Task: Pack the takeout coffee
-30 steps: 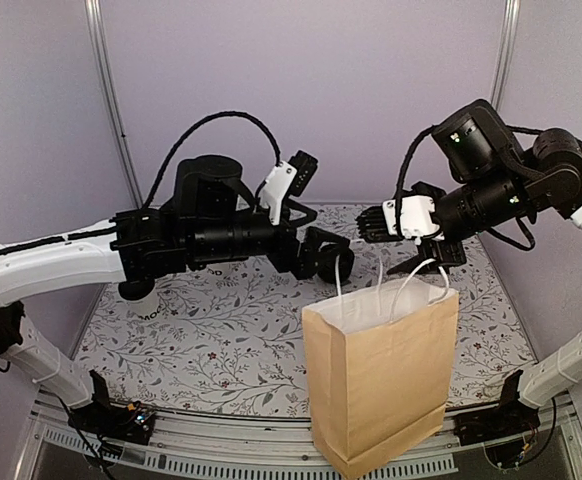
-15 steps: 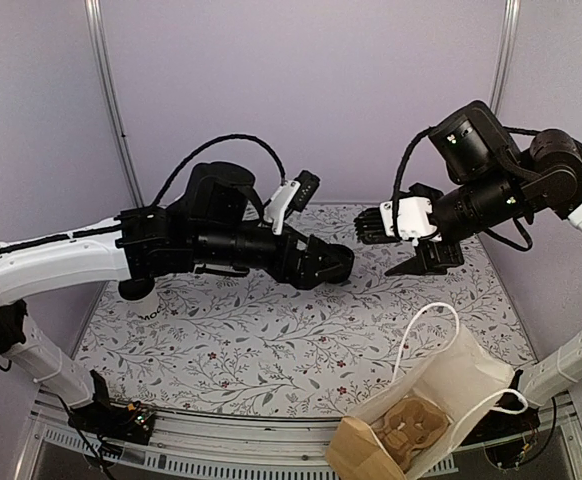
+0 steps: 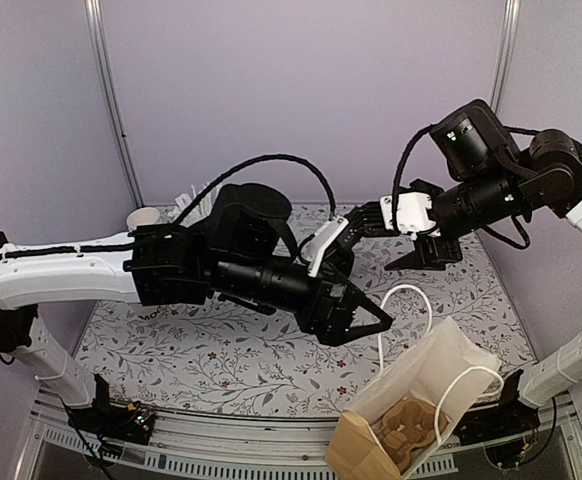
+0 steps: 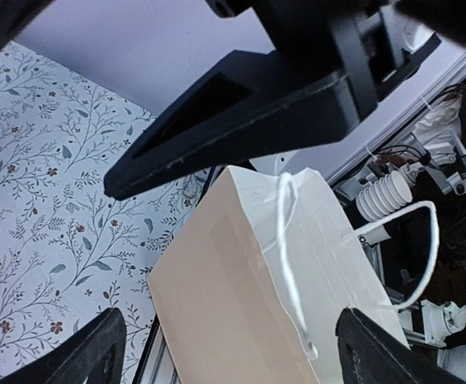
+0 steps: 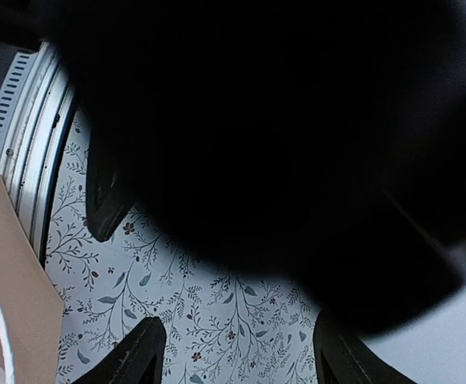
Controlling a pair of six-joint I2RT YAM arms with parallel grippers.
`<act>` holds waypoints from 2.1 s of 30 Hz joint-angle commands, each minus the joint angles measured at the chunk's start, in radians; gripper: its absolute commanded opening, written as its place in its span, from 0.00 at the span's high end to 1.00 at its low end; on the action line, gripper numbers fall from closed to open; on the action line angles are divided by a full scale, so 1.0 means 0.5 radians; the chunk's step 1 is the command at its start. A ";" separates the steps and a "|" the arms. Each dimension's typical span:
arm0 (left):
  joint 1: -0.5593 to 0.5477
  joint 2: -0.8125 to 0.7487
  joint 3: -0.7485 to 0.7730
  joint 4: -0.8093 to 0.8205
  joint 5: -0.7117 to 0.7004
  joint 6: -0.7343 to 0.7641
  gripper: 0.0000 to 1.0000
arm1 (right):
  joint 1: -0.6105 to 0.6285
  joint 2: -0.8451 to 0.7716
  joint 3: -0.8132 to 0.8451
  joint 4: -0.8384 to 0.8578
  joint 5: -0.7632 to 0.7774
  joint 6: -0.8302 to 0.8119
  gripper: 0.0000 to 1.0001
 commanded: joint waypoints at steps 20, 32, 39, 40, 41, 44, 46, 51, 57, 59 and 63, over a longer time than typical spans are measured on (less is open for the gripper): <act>0.141 0.192 0.616 -0.479 -0.666 0.808 1.00 | -1.003 -0.460 -0.638 0.577 -0.664 0.321 0.36; -0.026 0.113 0.398 -0.320 -0.619 0.840 1.00 | -1.018 -0.591 -1.020 0.761 -0.793 0.387 0.36; -0.299 -0.051 0.179 -0.220 -0.582 0.767 1.00 | -1.016 -0.638 -1.160 0.866 -0.777 0.440 0.36; -0.339 -0.084 0.125 -0.186 -0.580 0.745 1.00 | -1.018 -0.636 -1.177 0.872 -0.777 0.445 0.36; -0.377 -0.115 0.067 -0.165 -0.576 0.720 1.00 | -1.018 -0.638 -1.190 0.878 -0.777 0.447 0.36; -0.493 -0.209 -0.069 -0.119 -0.602 0.631 1.00 | -1.019 -0.633 -1.212 0.885 -0.773 0.458 0.36; -0.556 -0.260 -0.133 -0.090 -0.590 0.580 1.00 | -1.019 -0.631 -1.214 0.881 -0.771 0.461 0.36; -0.617 -0.310 -0.273 0.005 -0.375 0.528 1.00 | -1.018 -0.598 -1.210 0.880 -0.774 0.466 0.36; -0.654 -0.264 -0.309 0.020 -0.127 0.505 1.00 | -1.019 -0.577 -1.236 0.876 -0.782 0.457 0.36; -0.670 -0.259 -0.305 0.028 -0.065 0.499 1.00 | -1.018 -0.576 -1.247 0.873 -0.794 0.454 0.36; -0.670 -0.265 -0.280 0.009 0.073 0.502 1.00 | -1.019 -0.584 -1.258 0.864 -0.817 0.448 0.36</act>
